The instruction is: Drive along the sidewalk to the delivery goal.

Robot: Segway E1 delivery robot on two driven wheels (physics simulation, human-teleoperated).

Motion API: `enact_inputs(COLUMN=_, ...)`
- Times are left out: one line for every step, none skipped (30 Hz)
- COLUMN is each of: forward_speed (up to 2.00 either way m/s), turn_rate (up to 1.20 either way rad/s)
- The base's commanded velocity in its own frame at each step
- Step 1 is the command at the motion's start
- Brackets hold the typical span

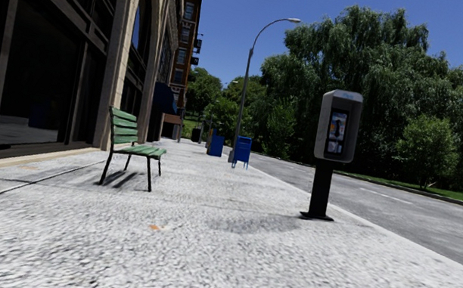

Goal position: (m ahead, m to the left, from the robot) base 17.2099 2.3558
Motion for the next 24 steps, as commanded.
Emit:
enact_inputs(forward_speed=2.00, turn_rate=0.00)
enact_inputs(forward_speed=2.00, turn_rate=0.00)
enact_inputs(forward_speed=2.00, turn_rate=0.00)
enact_inputs(forward_speed=2.00, turn_rate=0.00)
enact_inputs(forward_speed=2.00, turn_rate=0.00)
enact_inputs(forward_speed=2.00, turn_rate=0.00)
enact_inputs(forward_speed=2.00, turn_rate=0.00)
enact_inputs(forward_speed=2.00, turn_rate=0.00)
enact_inputs(forward_speed=2.00, turn_rate=0.00)
enact_inputs(forward_speed=2.00, turn_rate=0.00)
enact_inputs(forward_speed=2.00, turn_rate=0.00)
enact_inputs(forward_speed=2.00, turn_rate=0.00)
enact_inputs(forward_speed=2.00, turn_rate=0.00)
enact_inputs(forward_speed=2.00, turn_rate=0.00)
enact_inputs(forward_speed=2.00, turn_rate=0.00)
enact_inputs(forward_speed=2.00, turn_rate=0.00)
enact_inputs(forward_speed=2.00, turn_rate=0.00)
enact_inputs(forward_speed=2.00, turn_rate=0.00)
enact_inputs(forward_speed=2.00, turn_rate=0.00)
enact_inputs(forward_speed=2.00, turn_rate=0.00)
enact_inputs(forward_speed=2.00, turn_rate=0.00)
enact_inputs(forward_speed=2.00, turn_rate=0.00)
enact_inputs(forward_speed=2.00, turn_rate=0.00)
enact_inputs(forward_speed=2.00, turn_rate=0.00)
